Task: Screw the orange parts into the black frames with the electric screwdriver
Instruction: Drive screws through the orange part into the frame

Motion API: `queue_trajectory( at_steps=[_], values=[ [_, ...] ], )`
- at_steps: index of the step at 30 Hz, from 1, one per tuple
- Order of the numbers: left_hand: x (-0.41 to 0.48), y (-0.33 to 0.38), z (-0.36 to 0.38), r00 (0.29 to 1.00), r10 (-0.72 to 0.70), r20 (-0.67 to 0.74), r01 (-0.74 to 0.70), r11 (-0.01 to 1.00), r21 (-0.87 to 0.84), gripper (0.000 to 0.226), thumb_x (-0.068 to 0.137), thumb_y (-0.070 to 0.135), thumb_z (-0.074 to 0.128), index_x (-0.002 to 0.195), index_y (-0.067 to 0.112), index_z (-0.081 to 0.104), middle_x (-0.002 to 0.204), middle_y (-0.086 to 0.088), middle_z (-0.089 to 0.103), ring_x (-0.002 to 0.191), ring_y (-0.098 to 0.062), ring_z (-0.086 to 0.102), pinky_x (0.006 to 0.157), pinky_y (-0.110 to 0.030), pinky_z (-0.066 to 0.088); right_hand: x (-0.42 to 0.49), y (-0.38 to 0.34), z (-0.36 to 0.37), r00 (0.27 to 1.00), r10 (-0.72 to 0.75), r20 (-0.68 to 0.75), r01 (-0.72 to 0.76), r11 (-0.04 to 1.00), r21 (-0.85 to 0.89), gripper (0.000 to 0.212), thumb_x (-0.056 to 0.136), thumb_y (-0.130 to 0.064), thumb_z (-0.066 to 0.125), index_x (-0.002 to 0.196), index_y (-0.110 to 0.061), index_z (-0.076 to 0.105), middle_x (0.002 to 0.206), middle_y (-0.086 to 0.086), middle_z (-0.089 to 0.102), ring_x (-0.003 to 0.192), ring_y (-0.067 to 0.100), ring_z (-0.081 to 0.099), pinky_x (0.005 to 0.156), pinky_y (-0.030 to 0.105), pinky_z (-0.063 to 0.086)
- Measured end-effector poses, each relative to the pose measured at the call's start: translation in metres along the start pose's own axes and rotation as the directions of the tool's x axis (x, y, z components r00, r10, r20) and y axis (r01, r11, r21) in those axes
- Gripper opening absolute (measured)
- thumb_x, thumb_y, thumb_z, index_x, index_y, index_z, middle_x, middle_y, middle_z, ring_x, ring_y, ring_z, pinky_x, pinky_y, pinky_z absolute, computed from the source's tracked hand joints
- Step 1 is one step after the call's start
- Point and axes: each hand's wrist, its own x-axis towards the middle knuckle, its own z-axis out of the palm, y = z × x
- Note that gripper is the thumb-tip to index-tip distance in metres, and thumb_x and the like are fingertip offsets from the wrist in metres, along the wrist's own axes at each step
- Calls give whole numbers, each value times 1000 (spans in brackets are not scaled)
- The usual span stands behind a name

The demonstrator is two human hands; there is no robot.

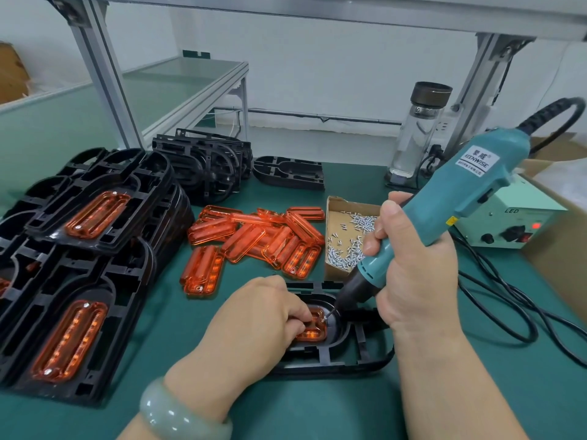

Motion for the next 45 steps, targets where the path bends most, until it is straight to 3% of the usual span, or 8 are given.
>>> queue_trajectory(
  at_steps=[4,12,18,23,28,33,36,45],
  values=[
    [1,1,0,1000,0,4,0,1000,14,20,88,34,60,104,40,69,92,13,51,95,-6,46,84,-27,41,0,0,1,1000,-5,19,5,1000,-6,17,81,-18,63,96,-13,56,56,-5,51,46,13,48,49,22,43],
    [1,1,-1,1000,-5,12,5,999,32,21,88,34,59,106,40,69,92,13,50,95,-6,46,84,-27,42,-3,-3,2,980,-20,200,14,999,32,16,84,-16,59,99,-15,56,55,-6,51,46,11,47,48,22,42],
    [-1,3,-2,1000,-3,15,2,999,44,21,88,33,59,106,39,68,93,11,51,99,-9,47,86,-30,42,-5,-3,3,934,-65,350,60,998,25,23,80,-16,68,100,-20,60,59,-6,52,47,12,48,53,22,43],
    [-2,3,-3,1000,2,25,-3,999,53,22,88,33,59,107,40,67,94,12,51,101,-10,46,85,-30,43,-9,0,7,880,-103,463,110,994,13,22,82,-19,63,104,-19,59,57,-7,54,48,10,49,55,21,44],
    [2,6,-4,999,-4,49,-1,995,103,21,87,38,57,105,40,67,89,11,46,98,-10,46,82,-30,44,-5,0,5,910,-71,408,61,997,38,24,79,-24,65,102,-17,59,59,-6,52,47,12,49,54,21,43],
    [3,11,-3,999,-27,39,22,991,130,19,86,39,57,102,37,68,88,10,43,99,-12,47,82,-32,45,-2,2,4,909,-11,418,-20,997,70,45,71,-46,80,102,-20,60,60,-6,52,49,11,48,55,22,42],
    [3,12,-2,998,-43,38,38,991,125,19,85,37,57,100,37,68,88,9,45,99,-13,47,83,-35,46,-1,4,3,925,-21,379,-4,998,65,27,77,-29,68,101,-19,60,58,-6,51,48,11,47,54,22,42],
    [2,11,-1,998,-66,17,63,991,114,19,85,40,58,101,37,68,87,10,43,99,-12,48,82,-34,46,-1,3,5,940,-24,340,10,999,42,15,83,-10,61,94,-20,61,54,-6,50,44,12,47,51,22,42]
  ],
)
